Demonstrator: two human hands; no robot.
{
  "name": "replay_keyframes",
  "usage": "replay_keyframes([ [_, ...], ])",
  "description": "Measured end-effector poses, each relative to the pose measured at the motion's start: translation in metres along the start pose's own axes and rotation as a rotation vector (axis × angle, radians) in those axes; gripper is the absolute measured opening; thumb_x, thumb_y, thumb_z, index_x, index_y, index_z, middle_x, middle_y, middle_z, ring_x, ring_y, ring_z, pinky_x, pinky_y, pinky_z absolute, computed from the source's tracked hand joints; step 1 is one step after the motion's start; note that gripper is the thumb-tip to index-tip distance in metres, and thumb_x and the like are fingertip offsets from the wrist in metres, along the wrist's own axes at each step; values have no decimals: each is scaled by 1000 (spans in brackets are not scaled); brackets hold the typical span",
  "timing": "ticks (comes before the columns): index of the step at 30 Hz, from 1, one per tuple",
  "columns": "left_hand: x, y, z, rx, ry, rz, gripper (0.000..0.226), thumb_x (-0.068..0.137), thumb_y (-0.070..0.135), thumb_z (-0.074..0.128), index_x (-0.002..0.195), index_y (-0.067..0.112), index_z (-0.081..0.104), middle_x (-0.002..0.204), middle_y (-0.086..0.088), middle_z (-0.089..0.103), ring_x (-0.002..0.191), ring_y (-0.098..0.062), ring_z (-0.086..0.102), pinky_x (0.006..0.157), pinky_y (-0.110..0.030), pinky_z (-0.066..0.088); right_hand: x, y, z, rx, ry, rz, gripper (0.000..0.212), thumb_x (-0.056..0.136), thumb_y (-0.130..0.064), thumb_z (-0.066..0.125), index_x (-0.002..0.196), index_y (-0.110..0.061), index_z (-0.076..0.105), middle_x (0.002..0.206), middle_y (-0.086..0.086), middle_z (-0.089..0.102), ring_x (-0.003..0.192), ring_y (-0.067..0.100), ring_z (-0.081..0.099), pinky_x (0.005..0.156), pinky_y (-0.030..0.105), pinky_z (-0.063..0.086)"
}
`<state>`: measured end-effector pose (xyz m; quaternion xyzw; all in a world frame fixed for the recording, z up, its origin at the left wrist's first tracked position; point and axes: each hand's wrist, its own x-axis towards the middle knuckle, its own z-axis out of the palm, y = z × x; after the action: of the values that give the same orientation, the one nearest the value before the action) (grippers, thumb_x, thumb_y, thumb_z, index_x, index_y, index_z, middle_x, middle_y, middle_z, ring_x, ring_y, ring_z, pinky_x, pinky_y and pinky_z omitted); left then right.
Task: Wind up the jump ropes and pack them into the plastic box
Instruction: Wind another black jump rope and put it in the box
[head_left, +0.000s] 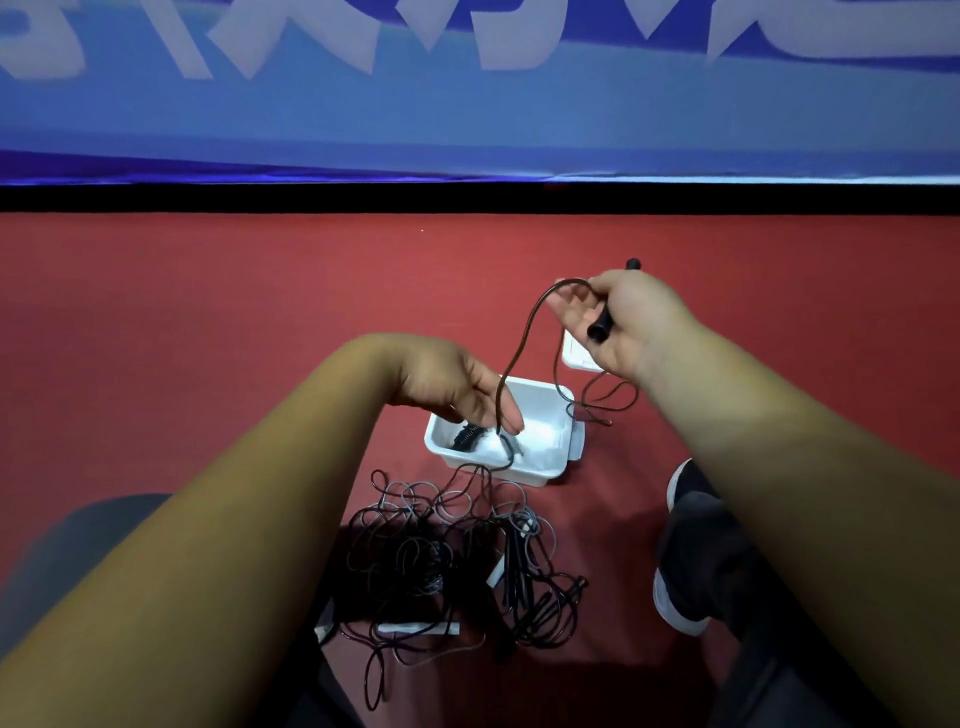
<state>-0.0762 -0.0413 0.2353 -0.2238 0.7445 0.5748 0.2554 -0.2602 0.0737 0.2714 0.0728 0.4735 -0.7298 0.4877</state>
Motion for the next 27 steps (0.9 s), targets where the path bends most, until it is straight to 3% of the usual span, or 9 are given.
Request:
replay_keyframes([
  [3, 2, 1, -1, -14, 85, 37, 26, 101, -1, 61, 121, 10, 75, 121, -8, 76, 124, -24, 67, 110, -33, 49, 1, -6, -4, 69, 11, -18, 18, 108, 4, 38, 100, 5, 54, 73, 14, 65, 56, 24, 72, 53, 40, 63],
  [6, 1, 8, 0, -115, 177, 68, 20, 101, 6, 64, 119, 7, 73, 114, -8, 78, 102, -24, 72, 96, -35, 57, 3, -9, -6, 34, 8, -19, 24, 111, -6, 41, 106, 10, 58, 92, 18, 68, 75, 30, 77, 65, 41, 67],
  [9, 0, 17, -2, -233, 323, 122, 14, 101, 13, 66, 113, 10, 73, 108, -3, 78, 93, -21, 73, 86, -35, 61, 6, -4, -8, -293, 2, 1, 34, 111, -20, 44, 113, 5, 67, 101, 17, 79, 82, 30, 80, 65, 39, 67],
  [14, -5, 36, -13, -690, 584, 270, 8, 99, 16, 68, 102, 10, 72, 95, -4, 76, 77, -12, 73, 71, -27, 65, -3, 34, -11, -751, -90, 119, 22, 102, -18, 61, 119, -9, 73, 100, 4, 80, 89, 26, 78, 61, 31, 65],
  [18, -10, 36, -25, -1003, 724, 309, 10, 102, 14, 65, 102, 5, 70, 86, -7, 72, 78, -15, 76, 67, -26, 64, -6, 60, -13, -889, -239, 162, 23, 105, -24, 58, 118, -19, 76, 104, -1, 83, 99, 22, 78, 80, 32, 64],
  [22, -11, 26, -34, -1202, 792, 297, 12, 104, 12, 62, 100, 2, 68, 81, -10, 69, 76, -19, 77, 67, -31, 65, -8, 69, -10, -892, -319, 106, 17, 107, -23, 60, 113, -18, 75, 103, 6, 82, 103, 29, 78, 102, 44, 60],
  [27, -10, 18, -39, -1144, 797, 183, 27, 111, 15, 45, 99, 1, 63, 87, -12, 70, 84, -23, 74, 67, -31, 66, -15, 64, -4, -809, -287, 59, 18, 104, -16, 65, 114, -6, 77, 98, 14, 67, 74, 30, 76, 79, 47, 67],
])
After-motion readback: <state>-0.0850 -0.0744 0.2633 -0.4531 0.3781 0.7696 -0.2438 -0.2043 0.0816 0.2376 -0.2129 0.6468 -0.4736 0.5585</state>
